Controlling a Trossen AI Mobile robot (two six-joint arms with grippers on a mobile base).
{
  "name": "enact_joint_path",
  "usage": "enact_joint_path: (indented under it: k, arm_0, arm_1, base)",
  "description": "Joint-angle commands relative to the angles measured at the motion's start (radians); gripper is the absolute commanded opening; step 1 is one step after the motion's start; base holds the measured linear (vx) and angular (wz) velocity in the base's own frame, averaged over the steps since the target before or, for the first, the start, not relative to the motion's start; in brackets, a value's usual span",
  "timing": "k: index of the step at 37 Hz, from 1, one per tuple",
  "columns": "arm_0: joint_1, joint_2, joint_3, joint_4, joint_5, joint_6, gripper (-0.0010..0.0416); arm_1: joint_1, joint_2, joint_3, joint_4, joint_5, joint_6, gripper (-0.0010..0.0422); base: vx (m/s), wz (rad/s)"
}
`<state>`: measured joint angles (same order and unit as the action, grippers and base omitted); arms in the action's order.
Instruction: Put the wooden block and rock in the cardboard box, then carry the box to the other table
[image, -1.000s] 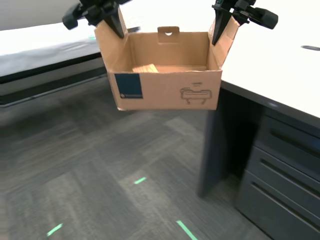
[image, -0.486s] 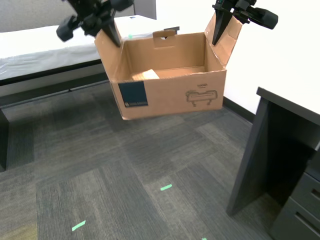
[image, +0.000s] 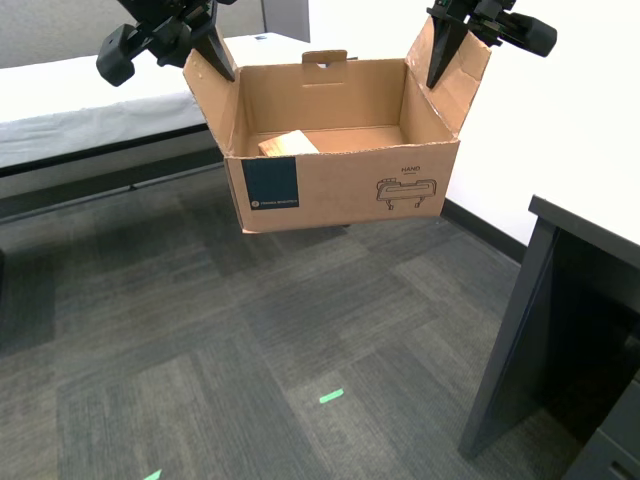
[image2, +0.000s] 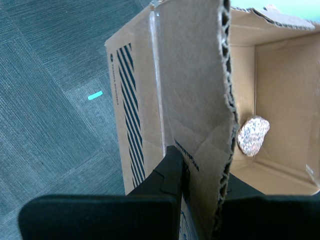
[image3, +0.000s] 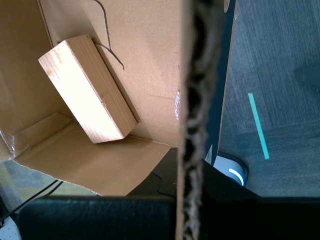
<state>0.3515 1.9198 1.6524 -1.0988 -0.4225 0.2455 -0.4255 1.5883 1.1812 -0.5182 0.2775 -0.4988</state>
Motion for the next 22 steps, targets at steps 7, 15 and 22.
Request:
enact_joint_path:
  k: [7, 15, 22]
  arm_0:
    - [0.000, -0.003, 0.002, -0.001, -0.021, -0.026, -0.0001]
    - [0.000, -0.003, 0.002, 0.002, -0.021, -0.024, -0.0001]
    - [0.000, -0.003, 0.002, 0.009, -0.021, -0.009, -0.0001]
  arm_1:
    - [-0.008, 0.003, -0.003, 0.012, -0.009, -0.079, -0.0001]
    - [-0.008, 0.002, -0.002, 0.011, -0.008, -0.115, -0.0001]
    - [-0.007, 0.002, -0.003, 0.011, -0.008, -0.095, -0.0001]
  base:
    - [0.151, -0.063]
    - [0.144, 0.109]
    - [0.144, 0.197]
